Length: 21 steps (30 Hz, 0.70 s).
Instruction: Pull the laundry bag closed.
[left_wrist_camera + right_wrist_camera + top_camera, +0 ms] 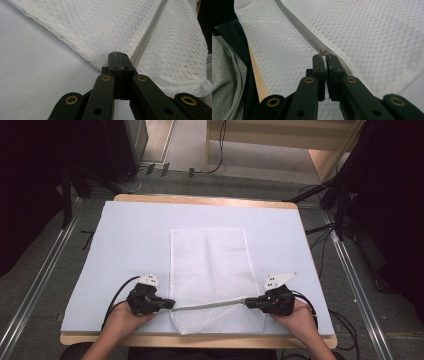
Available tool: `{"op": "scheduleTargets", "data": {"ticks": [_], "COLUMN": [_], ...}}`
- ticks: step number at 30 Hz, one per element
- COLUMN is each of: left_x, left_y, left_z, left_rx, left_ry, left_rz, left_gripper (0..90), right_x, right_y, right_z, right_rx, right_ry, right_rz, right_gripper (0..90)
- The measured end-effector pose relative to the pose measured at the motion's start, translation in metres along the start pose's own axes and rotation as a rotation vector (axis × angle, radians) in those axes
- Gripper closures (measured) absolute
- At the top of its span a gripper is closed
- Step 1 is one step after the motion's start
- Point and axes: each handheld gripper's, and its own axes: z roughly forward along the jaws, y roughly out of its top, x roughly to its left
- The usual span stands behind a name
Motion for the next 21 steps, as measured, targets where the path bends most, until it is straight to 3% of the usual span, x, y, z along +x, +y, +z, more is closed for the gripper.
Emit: {"op": "scheduleTargets", "data": {"ticks": [5, 8, 21], "left_x": [-0.0001, 0.0, -0.0002], "left_y": [0.0, -0.0001, -0.0002], "left_z": [0.0, 0.0001, -0.0001], "left_rx": [0.0, -0.001, 0.0], "left_ry": [0.001, 0.0, 0.001], "left_rz": [-0.002, -0.003, 0.002], "left_gripper": [90.0, 90.0, 90.0], "right_x": [-0.0004, -0.0013, -0.0054], "right_y": [-0.0003, -0.0008, -0.0063], "right_z": [-0.0001, 0.0002, -0.0078], "right_rx": [0.002, 0.008, 0.01], "right_ry": [0.007, 0.018, 0.005], "right_rz": [-0.007, 0.018, 0.024], "right_gripper": [88.6, 88.7, 88.7]}}
